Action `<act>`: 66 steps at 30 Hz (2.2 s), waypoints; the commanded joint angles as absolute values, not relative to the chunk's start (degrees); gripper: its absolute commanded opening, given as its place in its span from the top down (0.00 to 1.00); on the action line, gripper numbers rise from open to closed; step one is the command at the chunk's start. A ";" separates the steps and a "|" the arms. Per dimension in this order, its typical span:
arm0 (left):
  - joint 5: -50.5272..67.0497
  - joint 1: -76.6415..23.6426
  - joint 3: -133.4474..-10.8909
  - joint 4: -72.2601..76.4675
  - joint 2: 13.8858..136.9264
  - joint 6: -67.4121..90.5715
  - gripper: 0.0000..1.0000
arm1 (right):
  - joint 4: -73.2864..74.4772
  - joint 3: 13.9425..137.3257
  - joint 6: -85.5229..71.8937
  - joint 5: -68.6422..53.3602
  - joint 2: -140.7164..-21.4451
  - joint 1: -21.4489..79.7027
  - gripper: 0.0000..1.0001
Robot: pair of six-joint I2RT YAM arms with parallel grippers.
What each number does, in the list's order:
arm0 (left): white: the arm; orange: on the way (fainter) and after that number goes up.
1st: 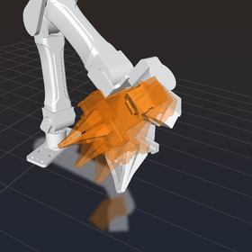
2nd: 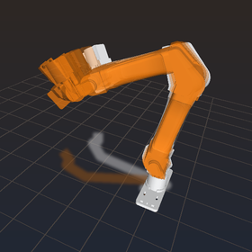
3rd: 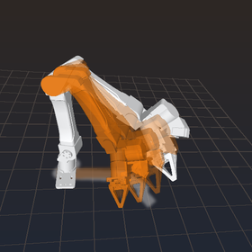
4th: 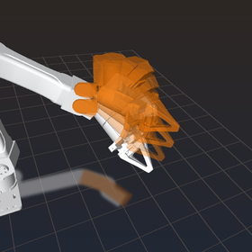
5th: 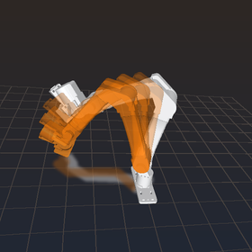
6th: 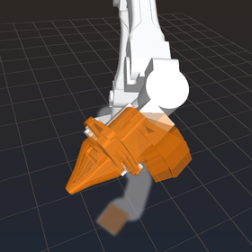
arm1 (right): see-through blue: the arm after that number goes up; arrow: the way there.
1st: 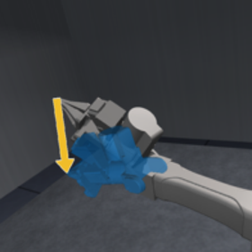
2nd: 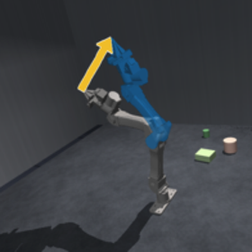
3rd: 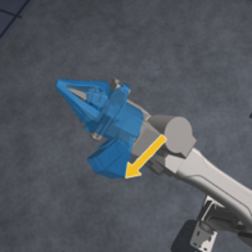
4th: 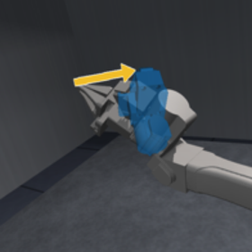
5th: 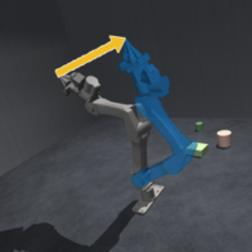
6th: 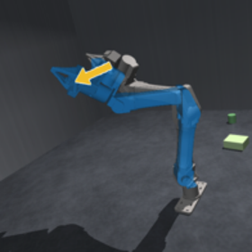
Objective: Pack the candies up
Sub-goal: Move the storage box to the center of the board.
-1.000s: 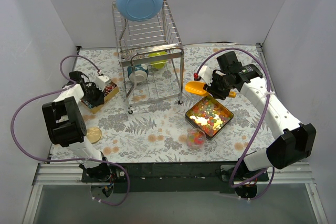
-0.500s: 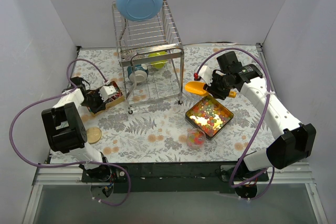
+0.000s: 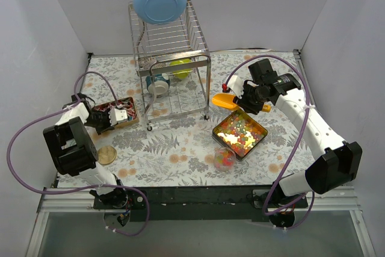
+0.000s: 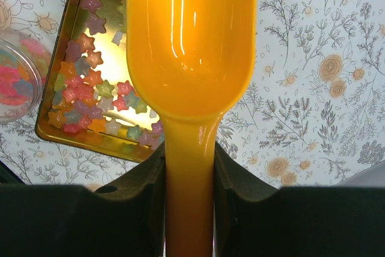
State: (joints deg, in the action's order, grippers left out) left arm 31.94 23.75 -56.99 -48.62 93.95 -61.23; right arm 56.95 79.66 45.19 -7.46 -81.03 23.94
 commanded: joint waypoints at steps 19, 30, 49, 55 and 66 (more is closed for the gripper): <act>12.15 26.02 -64.07 -74.87 99.40 -102.02 1.00 | 56.43 78.31 45.70 -7.38 -80.42 23.64 0.99; 15.20 21.54 -56.17 -75.33 91.24 -108.98 1.00 | 55.20 76.91 46.49 -7.38 -79.72 23.55 0.99; 35.48 0.81 -48.17 -79.36 73.75 -98.20 1.00 | 55.20 75.85 48.16 -8.44 -78.84 23.55 0.99; 41.04 -13.76 -44.13 -74.21 69.53 -84.32 1.00 | 55.37 76.03 48.08 -7.74 -78.31 23.47 0.99; 44.21 -32.78 -49.13 -49.59 75.66 -26.60 1.00 | 55.46 73.48 47.73 -6.94 -75.59 23.38 0.99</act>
